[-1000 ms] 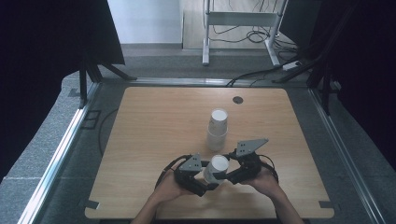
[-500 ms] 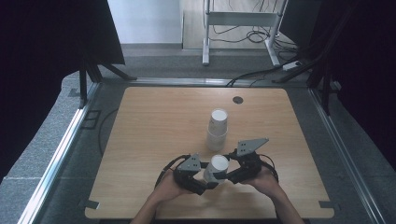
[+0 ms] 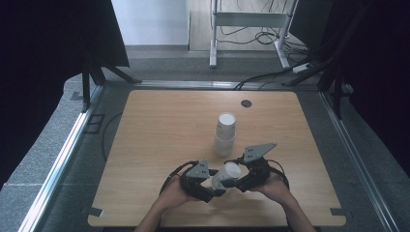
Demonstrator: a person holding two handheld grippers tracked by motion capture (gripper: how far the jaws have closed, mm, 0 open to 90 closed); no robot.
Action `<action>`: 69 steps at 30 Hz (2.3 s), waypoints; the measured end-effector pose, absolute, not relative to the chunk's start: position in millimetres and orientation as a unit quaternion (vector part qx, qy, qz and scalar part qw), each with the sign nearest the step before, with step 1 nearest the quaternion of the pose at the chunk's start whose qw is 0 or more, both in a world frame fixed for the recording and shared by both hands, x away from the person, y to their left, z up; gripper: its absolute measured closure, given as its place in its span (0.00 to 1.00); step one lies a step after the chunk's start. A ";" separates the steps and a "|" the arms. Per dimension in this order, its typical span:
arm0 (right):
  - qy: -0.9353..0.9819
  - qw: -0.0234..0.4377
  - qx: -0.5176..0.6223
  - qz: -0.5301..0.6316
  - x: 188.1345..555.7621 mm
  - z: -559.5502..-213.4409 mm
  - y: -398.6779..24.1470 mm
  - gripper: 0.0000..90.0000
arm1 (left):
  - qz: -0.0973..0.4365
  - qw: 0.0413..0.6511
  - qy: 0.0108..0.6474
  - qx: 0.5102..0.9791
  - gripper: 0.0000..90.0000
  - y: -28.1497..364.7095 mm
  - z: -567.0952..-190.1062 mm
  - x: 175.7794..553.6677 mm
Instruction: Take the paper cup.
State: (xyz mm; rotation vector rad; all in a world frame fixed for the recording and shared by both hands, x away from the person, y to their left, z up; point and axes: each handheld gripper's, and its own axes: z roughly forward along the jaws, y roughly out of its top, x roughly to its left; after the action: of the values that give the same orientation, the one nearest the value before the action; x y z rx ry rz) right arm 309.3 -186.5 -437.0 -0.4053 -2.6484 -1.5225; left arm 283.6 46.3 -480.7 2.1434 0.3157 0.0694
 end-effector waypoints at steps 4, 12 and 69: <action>-0.865 0.024 -0.132 -0.483 308.6 -435.1 -187.3 0.26 | 0.031 0.462 0.128 0.877 0.34 46.6 -479.8 284.2; -0.869 0.019 -0.131 -0.477 309.0 -429.5 -189.9 0.25 | 0.036 0.459 0.120 0.879 0.36 46.8 -473.2 284.8; -0.886 0.001 -0.121 -0.448 304.0 -414.6 -197.6 0.21 | 0.057 0.331 0.074 0.939 0.37 39.2 -449.6 289.7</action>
State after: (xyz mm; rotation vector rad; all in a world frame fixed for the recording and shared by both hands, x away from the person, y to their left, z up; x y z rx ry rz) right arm 304.0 -197.6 -414.6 -0.3786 -2.7814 -1.4062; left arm 289.7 39.2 -449.6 2.4551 0.1928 0.1479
